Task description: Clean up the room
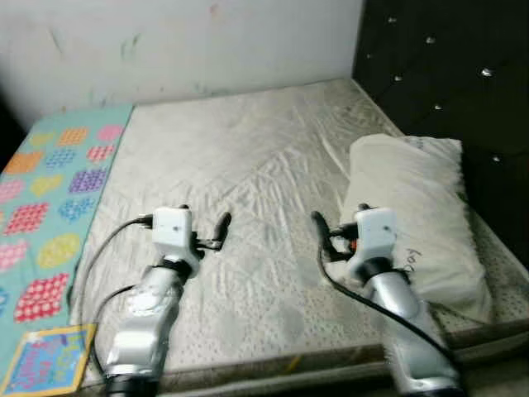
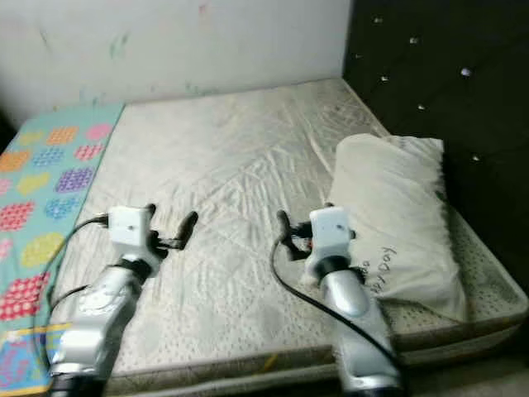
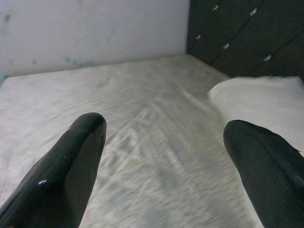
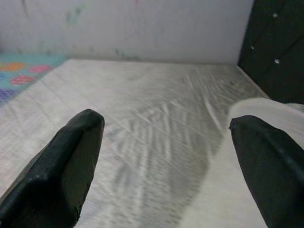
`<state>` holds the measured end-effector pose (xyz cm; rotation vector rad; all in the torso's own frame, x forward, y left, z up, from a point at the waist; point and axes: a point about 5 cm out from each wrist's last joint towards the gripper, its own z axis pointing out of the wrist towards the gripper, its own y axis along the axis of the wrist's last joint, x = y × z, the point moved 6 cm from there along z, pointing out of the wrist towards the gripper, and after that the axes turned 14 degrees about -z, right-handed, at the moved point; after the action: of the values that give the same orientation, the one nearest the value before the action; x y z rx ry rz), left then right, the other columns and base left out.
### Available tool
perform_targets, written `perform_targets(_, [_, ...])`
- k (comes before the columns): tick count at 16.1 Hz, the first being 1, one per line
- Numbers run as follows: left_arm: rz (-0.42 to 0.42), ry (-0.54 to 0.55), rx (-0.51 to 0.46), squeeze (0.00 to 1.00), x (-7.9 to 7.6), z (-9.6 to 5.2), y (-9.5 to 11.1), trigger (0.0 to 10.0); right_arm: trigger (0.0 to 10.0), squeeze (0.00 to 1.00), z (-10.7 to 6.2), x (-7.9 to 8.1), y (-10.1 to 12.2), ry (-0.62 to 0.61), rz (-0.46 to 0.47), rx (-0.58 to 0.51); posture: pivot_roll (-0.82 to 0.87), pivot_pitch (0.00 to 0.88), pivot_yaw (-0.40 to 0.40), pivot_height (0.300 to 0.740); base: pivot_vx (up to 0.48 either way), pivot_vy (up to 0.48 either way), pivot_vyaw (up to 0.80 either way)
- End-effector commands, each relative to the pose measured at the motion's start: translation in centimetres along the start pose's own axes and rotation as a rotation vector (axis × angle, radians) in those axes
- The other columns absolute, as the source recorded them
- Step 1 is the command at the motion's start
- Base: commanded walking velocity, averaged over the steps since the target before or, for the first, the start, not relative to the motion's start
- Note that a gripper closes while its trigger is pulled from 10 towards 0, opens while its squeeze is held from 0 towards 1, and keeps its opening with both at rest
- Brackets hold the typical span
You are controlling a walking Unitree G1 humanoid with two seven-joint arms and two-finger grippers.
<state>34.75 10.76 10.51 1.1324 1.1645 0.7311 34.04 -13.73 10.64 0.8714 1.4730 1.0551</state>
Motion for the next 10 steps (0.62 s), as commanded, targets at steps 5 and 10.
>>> perform_targets(5, [-0.005, 0.054, 0.013, 0.00, 1.46, -0.23, -0.14, 10.0, 10.0, 0.00, 0.60, 0.49, 0.79, 0.009, 0.006, -0.027, -0.21, 0.000, 0.075, 0.740, 0.057, 0.000, 0.00])
perform_targets(10, [-0.025, 0.078, 0.030, 0.00, 1.93, -0.02, -0.54, 10.0, 10.0, 0.00, 0.62, 0.42, 0.83, 0.001, 0.015, -0.031, -0.21, 0.000, 0.073, 0.740, 0.000, 0.000, 0.00])
